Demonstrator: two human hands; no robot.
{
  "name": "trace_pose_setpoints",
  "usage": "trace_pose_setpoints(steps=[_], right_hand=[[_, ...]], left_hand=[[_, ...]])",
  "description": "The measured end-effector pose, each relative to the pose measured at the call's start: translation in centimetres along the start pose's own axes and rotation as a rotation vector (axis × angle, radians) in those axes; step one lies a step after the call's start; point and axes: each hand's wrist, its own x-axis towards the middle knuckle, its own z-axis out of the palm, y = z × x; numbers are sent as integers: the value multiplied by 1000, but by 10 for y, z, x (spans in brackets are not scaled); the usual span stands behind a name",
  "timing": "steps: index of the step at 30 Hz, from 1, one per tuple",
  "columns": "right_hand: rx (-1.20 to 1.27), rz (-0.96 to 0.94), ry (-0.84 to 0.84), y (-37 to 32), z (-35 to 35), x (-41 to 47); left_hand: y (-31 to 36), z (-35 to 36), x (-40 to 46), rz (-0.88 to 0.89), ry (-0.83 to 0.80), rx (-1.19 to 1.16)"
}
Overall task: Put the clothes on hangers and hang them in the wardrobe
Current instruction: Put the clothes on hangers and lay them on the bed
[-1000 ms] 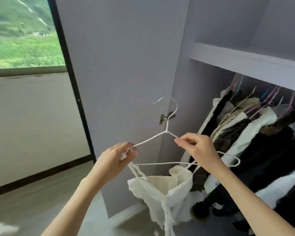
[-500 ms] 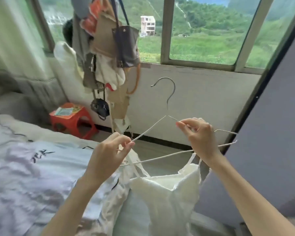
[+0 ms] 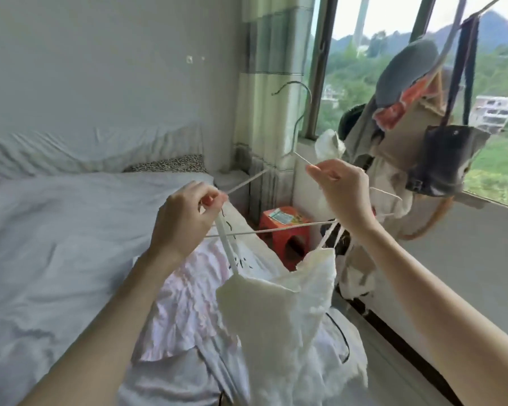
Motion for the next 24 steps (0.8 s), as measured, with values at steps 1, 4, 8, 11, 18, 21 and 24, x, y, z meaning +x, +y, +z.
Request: trace_pose_setpoints(steps=[1,4,8,11,18,21,24], right_hand=[[18,-7,-24,-4,12,11],[58,-56,-72,-18,43,40],[67,-139,-118,-28,88,84],[78,-185,-123,-30,130,118],[81,-220,-101,-15,265,200],[82,-253,-107,-9,332,241],[18,-224,-184,19,408,267]], left_hand=[[-6,-5,6,-15,28,30],[-25,-19,28,-70,78,95],[-55,-27,65,-134,120,153],[-89,-29,95,-147,166,178],[-214,-11,176,-147,227,236],[-278,0,216,-149,272,257],[-351,27,238,-224,229,282]])
